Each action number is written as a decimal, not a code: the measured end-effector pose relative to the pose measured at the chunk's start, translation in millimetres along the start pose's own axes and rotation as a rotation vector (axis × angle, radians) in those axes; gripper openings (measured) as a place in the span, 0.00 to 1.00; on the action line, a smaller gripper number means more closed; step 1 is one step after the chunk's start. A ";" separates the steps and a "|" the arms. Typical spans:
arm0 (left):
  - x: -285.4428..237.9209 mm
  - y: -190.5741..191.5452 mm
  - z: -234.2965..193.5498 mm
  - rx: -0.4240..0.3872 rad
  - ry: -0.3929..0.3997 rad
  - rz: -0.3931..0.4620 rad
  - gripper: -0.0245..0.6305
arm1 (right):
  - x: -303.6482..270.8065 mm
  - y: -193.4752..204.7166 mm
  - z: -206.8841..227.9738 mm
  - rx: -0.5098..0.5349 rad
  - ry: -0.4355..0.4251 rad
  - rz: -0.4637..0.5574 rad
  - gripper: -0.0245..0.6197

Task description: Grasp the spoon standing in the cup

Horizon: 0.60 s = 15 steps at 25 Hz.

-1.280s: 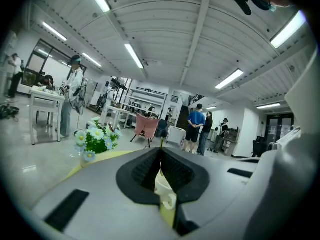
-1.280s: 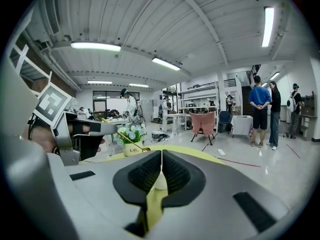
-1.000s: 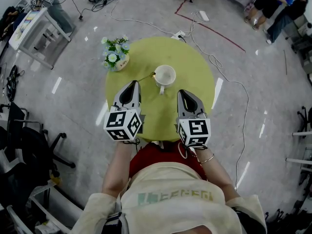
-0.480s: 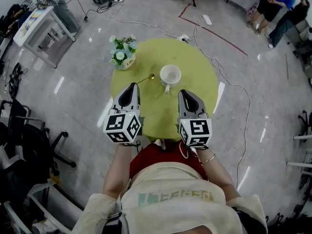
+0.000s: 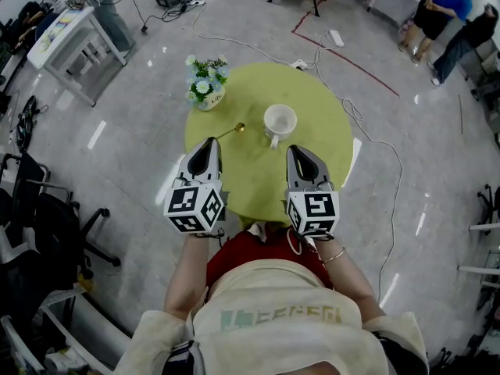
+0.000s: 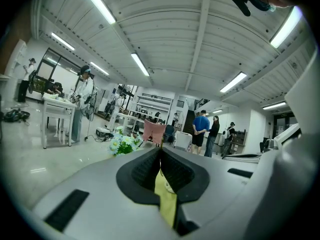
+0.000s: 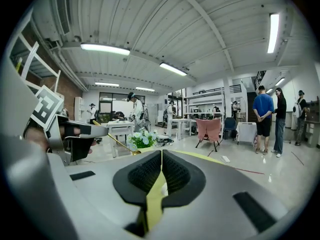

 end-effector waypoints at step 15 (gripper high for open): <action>35.3 4.6 -10.9 0.011 -0.057 0.014 0.08 | 10.3 0.0 -17.4 0.023 -0.030 0.008 0.10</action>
Point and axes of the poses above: the fingertips, and each gripper's own axes: x backward along the fingers, z to its right, y out of its underside, the point moved 8 cm from there along x, backward along the fingers
